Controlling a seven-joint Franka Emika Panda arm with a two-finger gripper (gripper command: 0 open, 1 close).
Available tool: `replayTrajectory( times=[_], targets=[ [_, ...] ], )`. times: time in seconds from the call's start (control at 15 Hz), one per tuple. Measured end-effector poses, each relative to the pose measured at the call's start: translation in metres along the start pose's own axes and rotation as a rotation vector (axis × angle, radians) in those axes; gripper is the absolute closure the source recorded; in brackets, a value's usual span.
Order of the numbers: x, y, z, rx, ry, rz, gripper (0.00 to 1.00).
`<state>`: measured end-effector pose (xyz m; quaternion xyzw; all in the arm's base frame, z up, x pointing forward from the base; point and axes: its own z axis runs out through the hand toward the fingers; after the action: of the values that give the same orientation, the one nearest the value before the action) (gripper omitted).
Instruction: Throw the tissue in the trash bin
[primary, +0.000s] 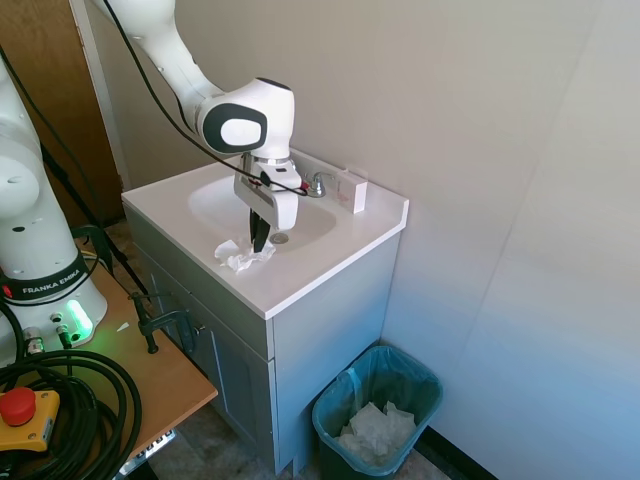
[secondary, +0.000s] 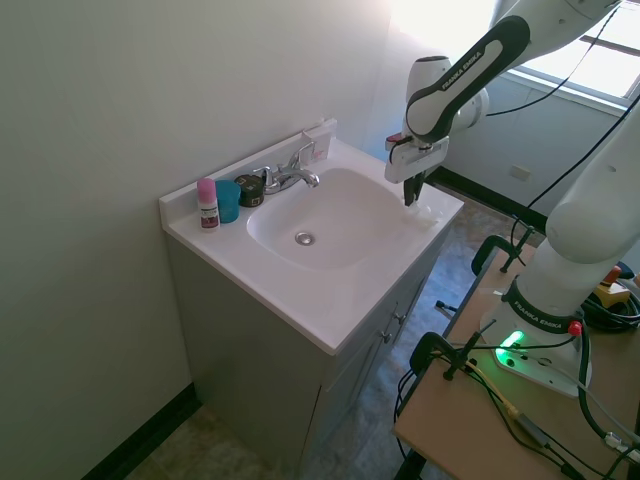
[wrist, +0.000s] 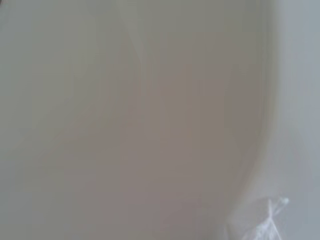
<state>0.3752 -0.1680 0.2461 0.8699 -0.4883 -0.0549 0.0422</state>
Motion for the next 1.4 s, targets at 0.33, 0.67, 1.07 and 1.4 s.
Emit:
replayTrajectory(
  times=[0.33, 0.67, 1.07, 1.4],
  targets=[
    [0.006, 0.003, -0.069, 0.132, 0.048, 0.009, 1.0],
    [0.062, 0.038, -0.195, 0.392, 0.171, 0.178, 1.0],
    [0.205, 0.081, -0.172, 0.401, 0.191, 0.462, 1.0],
    [0.267, 0.066, -0.087, 0.306, 0.134, 0.49, 1.0]
  ],
)
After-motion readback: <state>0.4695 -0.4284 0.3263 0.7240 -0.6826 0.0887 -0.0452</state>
